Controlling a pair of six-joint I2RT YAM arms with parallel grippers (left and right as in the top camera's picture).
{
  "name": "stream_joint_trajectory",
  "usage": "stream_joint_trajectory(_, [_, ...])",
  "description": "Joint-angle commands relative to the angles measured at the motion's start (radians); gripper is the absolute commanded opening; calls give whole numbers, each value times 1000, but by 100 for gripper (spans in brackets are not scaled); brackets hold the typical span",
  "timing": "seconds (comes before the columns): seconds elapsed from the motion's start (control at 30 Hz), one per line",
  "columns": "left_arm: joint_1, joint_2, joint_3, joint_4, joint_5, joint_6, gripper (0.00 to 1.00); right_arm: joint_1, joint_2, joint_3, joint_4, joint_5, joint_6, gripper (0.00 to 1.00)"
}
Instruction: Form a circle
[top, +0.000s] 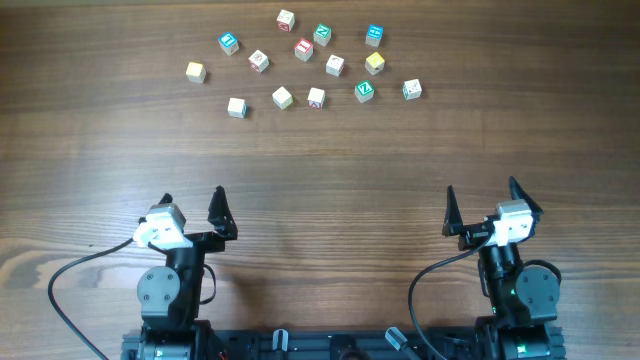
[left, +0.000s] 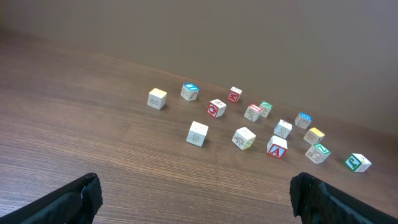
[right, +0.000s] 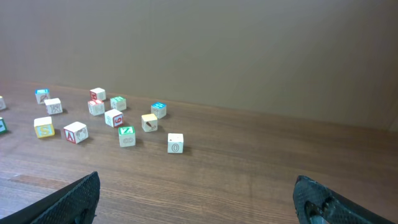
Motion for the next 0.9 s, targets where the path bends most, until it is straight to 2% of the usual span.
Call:
stream_joint_trajectory(0.0, [-5,5,-5,0,-2,16,100,-3,2,-1,1,-16,-13,100])
stream_joint_trajectory(0.7, [-5,5,-5,5,-2,11,100,-3,2,-1,1,-16,-13,100])
stream_joint_trajectory(0.77, [-5,5,-5,69,-3,12,100,-3,2,-1,1,-16,-13,100])
stream_joint_trajectory(0.87, [-5,5,-4,371,-77,13,100,-3,2,-1,1,-16,-13,100])
